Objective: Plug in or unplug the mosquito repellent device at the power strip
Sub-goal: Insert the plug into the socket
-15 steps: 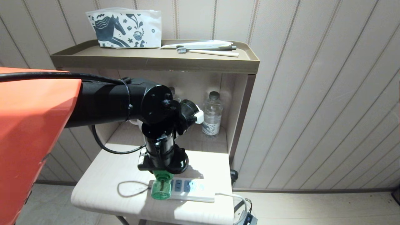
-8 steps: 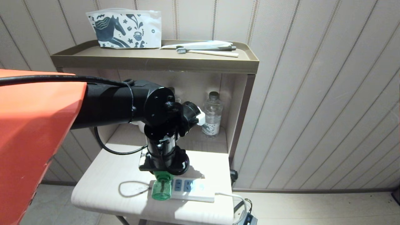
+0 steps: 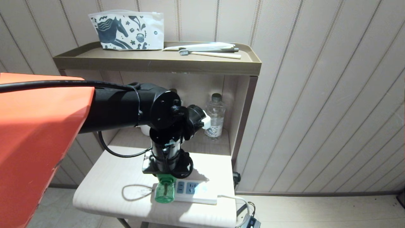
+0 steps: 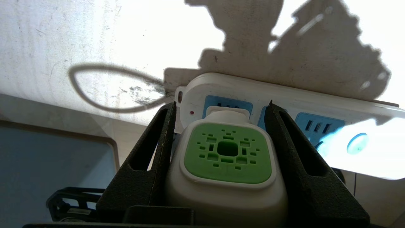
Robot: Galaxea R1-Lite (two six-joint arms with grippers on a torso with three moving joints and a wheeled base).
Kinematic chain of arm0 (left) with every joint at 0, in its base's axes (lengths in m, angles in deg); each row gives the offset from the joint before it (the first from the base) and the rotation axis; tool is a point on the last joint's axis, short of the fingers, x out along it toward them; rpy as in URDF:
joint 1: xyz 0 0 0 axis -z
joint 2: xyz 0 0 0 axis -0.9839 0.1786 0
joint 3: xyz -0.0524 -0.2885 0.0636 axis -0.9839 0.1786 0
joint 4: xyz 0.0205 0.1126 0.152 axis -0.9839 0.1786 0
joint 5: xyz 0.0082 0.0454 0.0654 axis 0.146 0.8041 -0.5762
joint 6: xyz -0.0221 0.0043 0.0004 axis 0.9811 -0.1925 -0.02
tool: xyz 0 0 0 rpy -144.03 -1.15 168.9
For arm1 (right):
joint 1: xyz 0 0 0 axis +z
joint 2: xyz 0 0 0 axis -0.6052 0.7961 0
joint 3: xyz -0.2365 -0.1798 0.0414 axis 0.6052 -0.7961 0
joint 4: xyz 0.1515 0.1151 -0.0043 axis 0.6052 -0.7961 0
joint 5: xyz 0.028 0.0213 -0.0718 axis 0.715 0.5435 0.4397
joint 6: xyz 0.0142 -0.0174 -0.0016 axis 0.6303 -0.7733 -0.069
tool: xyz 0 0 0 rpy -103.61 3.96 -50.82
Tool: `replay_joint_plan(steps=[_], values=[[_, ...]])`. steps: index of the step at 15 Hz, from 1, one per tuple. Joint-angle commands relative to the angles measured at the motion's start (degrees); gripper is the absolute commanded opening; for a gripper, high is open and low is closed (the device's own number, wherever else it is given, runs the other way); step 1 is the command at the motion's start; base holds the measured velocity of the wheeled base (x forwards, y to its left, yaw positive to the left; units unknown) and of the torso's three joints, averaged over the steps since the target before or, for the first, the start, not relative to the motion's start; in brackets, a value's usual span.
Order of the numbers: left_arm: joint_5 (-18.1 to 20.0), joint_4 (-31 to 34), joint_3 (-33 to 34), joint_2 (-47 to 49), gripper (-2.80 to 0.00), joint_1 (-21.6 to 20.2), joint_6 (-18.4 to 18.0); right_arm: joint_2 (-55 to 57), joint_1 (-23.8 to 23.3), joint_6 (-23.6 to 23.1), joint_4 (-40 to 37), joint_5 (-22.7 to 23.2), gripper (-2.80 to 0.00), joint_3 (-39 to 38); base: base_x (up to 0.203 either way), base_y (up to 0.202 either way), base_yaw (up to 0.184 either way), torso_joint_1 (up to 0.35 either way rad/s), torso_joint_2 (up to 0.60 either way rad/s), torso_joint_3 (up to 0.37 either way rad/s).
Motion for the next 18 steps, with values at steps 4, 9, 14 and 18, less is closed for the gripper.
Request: replay_joint_plan(steps=[4,9,14,18], values=[[0.1,0.3,0.8,1.9,-2.80,0.4,0.6,0.0,0.0,0.0,0.0,0.0,-2.80,0.0,0.000,0.000,0.000,0.000,0.00,0.000],[0.1,0.3,0.7,2.8,-2.80,0.6,1.4,0.0,0.0,0.0,0.0,0.0,-2.80,0.0,0.000,0.000,0.000,0.000,0.00,0.000],[0.4,0.3,1.0,3.2,-2.80,0.6,1.5,0.0,0.0,0.0,0.1,0.0,-2.80,0.0,0.000,0.000,0.000,0.000,0.00,0.000],[0.4,-0.2,1.4,4.2,-2.80,0.6,1.8,0.0,0.0,0.0,0.0,0.0,-2.80,0.0,0.000,0.000,0.000,0.000,0.00,0.000]])
